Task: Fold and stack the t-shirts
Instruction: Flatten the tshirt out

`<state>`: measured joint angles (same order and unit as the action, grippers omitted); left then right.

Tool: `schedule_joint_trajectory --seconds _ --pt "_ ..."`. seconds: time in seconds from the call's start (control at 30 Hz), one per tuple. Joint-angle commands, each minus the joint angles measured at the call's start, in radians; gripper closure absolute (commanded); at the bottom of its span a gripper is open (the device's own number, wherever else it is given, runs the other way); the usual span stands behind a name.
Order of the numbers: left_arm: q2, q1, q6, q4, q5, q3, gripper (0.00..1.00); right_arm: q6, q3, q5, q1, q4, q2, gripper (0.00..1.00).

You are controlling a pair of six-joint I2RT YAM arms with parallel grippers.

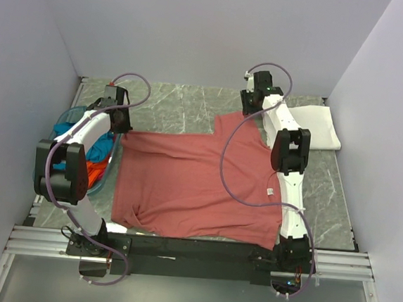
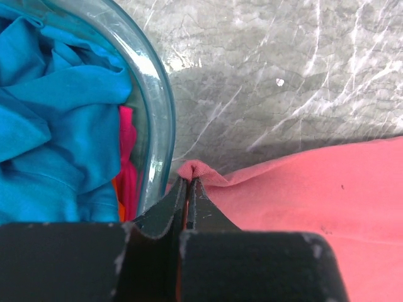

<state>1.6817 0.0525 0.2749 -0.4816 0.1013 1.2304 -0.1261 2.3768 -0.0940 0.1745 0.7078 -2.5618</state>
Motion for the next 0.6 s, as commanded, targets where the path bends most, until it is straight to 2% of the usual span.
schedule_joint_trajectory --seconds 0.0,0.57 --pt "-0.042 -0.006 -0.014 0.025 -0.026 -0.005 1.0 -0.004 0.038 0.034 -0.023 -0.002 -0.009 0.52" --pt "-0.028 -0.006 -0.016 0.021 -0.023 -0.002 1.0 -0.066 0.111 -0.07 -0.041 0.004 -0.08 0.5"
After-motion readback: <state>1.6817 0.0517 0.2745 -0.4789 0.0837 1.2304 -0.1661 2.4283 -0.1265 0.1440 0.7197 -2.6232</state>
